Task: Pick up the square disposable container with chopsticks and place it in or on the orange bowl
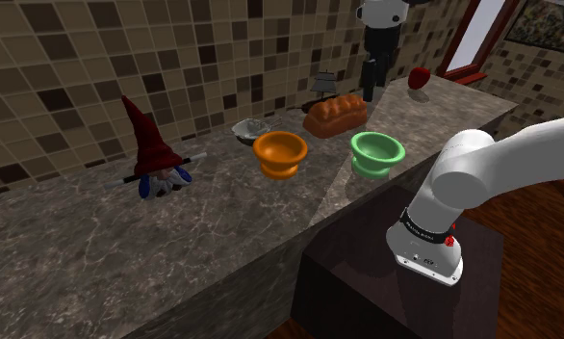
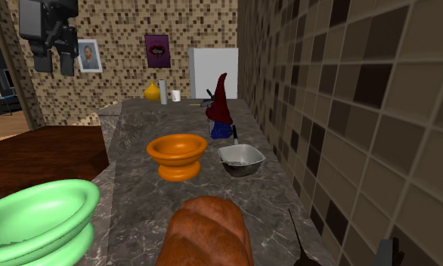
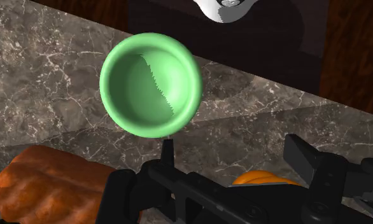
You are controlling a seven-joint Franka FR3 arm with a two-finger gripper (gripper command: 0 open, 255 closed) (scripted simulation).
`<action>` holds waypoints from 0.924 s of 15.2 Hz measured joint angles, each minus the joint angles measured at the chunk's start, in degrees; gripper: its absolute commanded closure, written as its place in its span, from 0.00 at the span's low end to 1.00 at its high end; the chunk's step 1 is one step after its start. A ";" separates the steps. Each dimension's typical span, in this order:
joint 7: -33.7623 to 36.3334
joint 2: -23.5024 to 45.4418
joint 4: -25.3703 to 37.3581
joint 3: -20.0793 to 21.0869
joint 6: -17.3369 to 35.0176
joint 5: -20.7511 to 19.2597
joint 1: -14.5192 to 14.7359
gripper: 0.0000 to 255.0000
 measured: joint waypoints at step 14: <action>-7.96 22.65 5.01 -6.97 20.38 2.79 1.52 0.00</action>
